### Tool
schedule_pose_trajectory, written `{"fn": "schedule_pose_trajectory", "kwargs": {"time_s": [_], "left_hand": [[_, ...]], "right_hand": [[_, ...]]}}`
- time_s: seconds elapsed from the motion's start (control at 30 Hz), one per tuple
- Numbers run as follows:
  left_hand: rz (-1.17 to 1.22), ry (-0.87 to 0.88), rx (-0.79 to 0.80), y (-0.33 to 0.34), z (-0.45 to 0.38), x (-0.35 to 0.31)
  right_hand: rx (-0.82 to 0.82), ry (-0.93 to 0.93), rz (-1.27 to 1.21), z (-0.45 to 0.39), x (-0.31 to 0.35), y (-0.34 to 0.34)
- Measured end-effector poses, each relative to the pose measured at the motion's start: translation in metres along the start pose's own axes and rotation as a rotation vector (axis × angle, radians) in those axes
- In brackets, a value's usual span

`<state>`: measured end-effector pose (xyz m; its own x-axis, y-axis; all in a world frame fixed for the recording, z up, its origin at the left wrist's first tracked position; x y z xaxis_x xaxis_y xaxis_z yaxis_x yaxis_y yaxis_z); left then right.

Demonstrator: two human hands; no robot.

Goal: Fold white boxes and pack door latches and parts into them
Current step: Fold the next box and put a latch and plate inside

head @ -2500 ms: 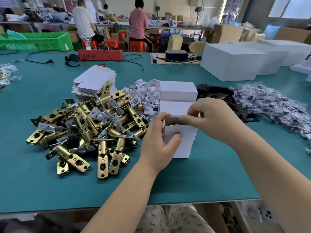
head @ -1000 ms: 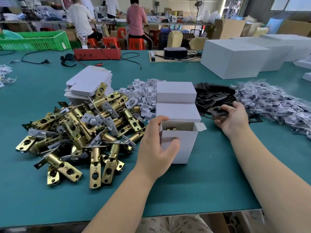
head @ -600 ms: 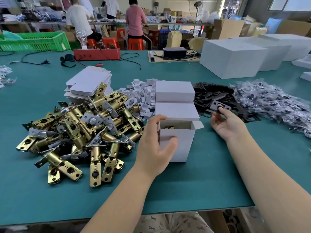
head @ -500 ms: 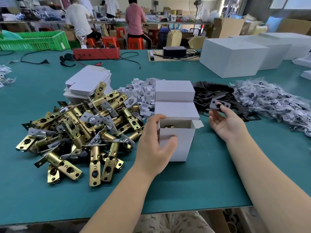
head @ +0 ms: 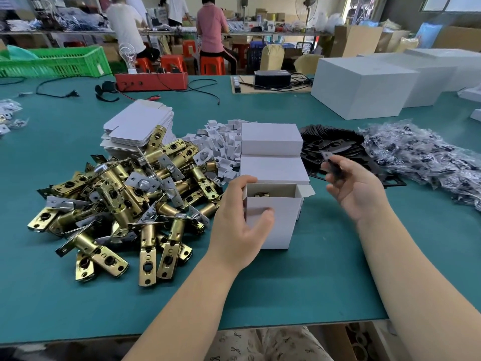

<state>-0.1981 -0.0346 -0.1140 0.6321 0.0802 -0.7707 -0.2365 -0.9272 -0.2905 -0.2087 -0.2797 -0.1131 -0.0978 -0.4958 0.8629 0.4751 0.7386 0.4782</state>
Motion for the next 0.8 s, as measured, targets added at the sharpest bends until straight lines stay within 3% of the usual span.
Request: {"fn": "schedule_pose_trajectory", "kwargs": {"time_s": [0.2, 0.4, 0.53, 0.8], "left_hand": [[-0.003, -0.003, 0.009, 0.001, 0.000, 0.001], [0.039, -0.006, 0.005, 0.001, 0.001, 0.000], [0.040, -0.001, 0.008, 0.001, 0.001, 0.001], [0.020, -0.023, 0.014, 0.001, 0.002, 0.000]], "right_hand": [[0.155, -0.284, 0.204, 0.036, 0.026, 0.043], [0.343, -0.345, 0.779, 0.080, 0.025, 0.090], [0.297, -0.431, 1.114, 0.089, 0.019, 0.095], [0.297, -0.455, 1.394, 0.097, 0.008, 0.094]]}}
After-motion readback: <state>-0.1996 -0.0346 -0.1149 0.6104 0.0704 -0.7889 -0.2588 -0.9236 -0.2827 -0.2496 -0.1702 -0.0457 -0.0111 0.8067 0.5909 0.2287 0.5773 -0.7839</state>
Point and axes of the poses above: each hand's wrist, its own z-axis away from the middle knuckle, its own y-axis out of the palm, x = y × z, the point moved 2 cm from there along -z, towards the middle knuckle, and after that the axes turned 8 degrees about y, right-handed, at the moved point
